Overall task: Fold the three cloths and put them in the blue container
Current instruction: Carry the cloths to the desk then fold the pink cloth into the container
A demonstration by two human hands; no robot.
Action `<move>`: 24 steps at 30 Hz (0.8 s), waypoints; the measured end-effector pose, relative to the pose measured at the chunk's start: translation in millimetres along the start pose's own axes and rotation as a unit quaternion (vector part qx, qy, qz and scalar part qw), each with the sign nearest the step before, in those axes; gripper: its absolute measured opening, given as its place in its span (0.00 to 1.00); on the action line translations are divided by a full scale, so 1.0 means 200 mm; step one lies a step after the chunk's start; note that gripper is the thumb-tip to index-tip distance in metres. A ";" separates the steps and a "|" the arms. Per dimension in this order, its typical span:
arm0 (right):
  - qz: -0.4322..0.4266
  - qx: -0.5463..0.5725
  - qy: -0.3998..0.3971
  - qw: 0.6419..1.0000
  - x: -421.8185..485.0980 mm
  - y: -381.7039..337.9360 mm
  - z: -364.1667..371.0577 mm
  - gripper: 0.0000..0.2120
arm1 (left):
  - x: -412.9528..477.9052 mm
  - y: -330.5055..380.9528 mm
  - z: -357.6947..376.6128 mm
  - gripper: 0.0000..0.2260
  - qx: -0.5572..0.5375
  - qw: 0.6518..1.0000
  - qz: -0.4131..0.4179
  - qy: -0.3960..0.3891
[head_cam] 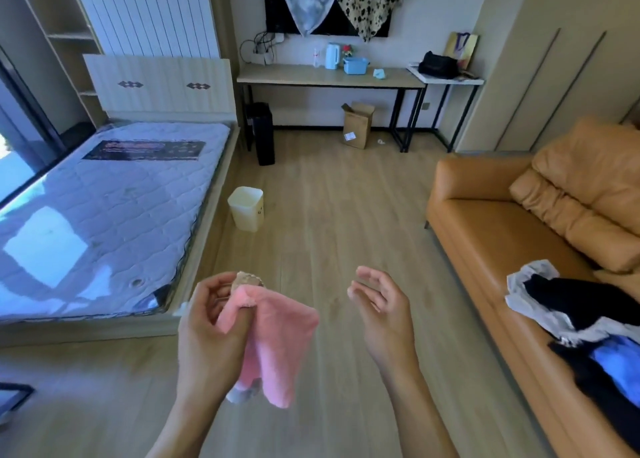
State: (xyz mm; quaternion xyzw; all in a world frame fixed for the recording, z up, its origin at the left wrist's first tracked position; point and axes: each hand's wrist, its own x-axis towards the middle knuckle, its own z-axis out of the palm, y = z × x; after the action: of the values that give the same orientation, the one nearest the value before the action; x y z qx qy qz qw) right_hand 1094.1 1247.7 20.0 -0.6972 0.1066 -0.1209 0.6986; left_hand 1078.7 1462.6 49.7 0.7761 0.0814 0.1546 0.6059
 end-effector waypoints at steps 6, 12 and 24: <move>0.002 -0.010 0.001 1.000 0.60 0.01 0.00 0.11 | 0.54 0.01 0.35 0.10 -0.019 1.000 0.002 0.019; 0.003 -0.043 -0.013 0.999 1.30 0.05 0.09 0.11 | 1.15 -0.04 0.76 0.09 -0.043 0.999 0.013 -0.003; -0.004 -0.032 0.019 0.999 2.71 0.02 0.18 0.12 | 2.43 0.03 1.57 0.08 -0.036 0.998 0.001 -0.056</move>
State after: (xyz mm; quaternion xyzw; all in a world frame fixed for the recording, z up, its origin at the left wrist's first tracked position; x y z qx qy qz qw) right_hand 1619.4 1110.7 26.1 -0.7171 0.1206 -0.1335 0.6734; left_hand 1641.7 1325.6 55.9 0.7613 0.0408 0.1146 0.6369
